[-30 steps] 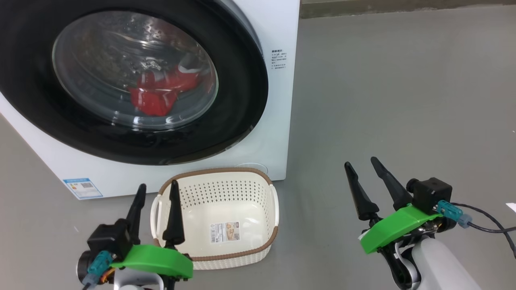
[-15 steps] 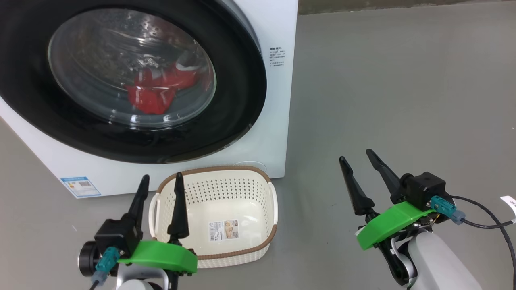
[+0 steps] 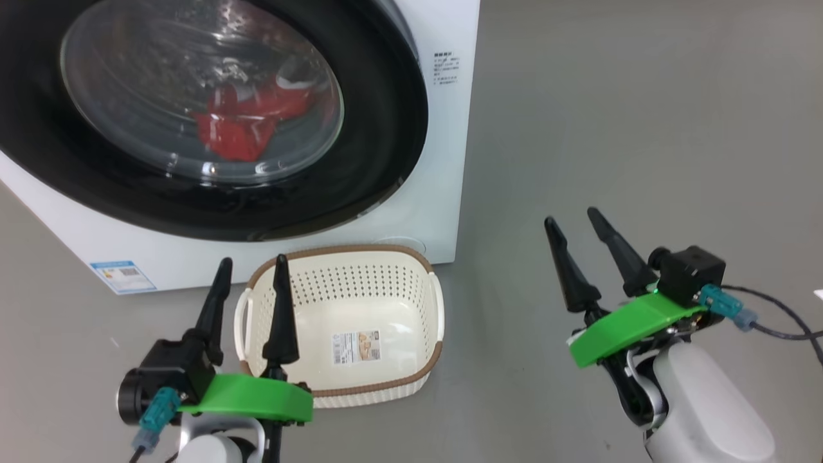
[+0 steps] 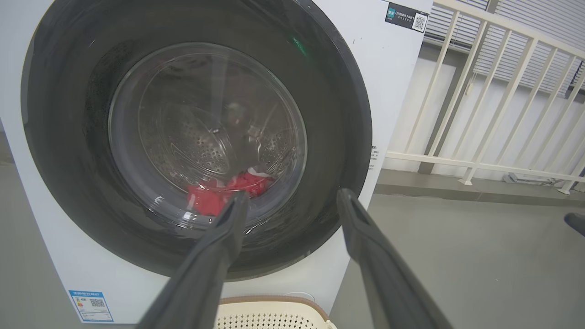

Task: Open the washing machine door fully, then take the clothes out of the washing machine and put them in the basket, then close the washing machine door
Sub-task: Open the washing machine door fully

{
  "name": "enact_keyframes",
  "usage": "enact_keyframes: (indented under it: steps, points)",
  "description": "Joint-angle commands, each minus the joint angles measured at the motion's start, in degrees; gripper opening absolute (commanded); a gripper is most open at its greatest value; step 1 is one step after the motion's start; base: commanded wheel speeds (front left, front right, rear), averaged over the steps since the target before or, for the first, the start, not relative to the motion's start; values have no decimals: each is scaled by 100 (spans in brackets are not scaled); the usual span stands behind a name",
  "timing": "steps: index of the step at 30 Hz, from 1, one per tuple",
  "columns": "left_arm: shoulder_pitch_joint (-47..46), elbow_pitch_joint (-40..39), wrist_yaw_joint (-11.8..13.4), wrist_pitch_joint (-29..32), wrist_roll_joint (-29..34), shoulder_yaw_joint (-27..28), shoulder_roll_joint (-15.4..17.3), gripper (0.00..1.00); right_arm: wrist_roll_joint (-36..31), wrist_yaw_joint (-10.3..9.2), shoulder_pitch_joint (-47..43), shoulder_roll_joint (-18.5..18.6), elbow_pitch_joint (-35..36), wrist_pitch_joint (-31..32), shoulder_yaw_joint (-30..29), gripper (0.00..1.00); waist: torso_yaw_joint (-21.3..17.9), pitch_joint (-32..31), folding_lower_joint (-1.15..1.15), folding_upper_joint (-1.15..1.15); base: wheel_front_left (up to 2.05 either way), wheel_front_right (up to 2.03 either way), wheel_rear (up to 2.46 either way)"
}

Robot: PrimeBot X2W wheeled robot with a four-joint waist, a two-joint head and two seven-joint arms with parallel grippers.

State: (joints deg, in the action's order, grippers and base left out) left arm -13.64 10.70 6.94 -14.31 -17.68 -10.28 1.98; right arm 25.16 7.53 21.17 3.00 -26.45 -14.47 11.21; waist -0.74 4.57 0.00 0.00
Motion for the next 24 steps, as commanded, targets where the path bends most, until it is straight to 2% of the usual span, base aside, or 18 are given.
enact_keyframes:
  steps: [1,2,3,4,17,24]
  points:
    - [-280,-216,-37,-69,67,171,89,100,151,-4,320,-13,175,-52,73,37,50,185,0,0,0,0,0]
    - [-297,-235,-43,-69,75,167,89,100,216,-4,382,-13,183,-52,57,11,60,237,0,0,0,0,0]
    - [-297,-235,-43,-69,75,167,89,100,216,-4,382,-13,183,-52,57,11,60,237,0,0,0,0,0]
    - [-317,-255,-50,-69,82,163,89,100,286,-4,444,-13,177,-52,28,0,72,292,0,0,0,0,0]
    - [-560,-661,-135,-69,177,-43,89,100,2824,-4,1506,-2,2,82,36,0,339,1068,0,0,0,0,0]
    - [-701,-880,-93,-69,161,-188,89,100,3810,-4,2091,312,-18,490,151,0,520,1478,0,0,0,0,0]
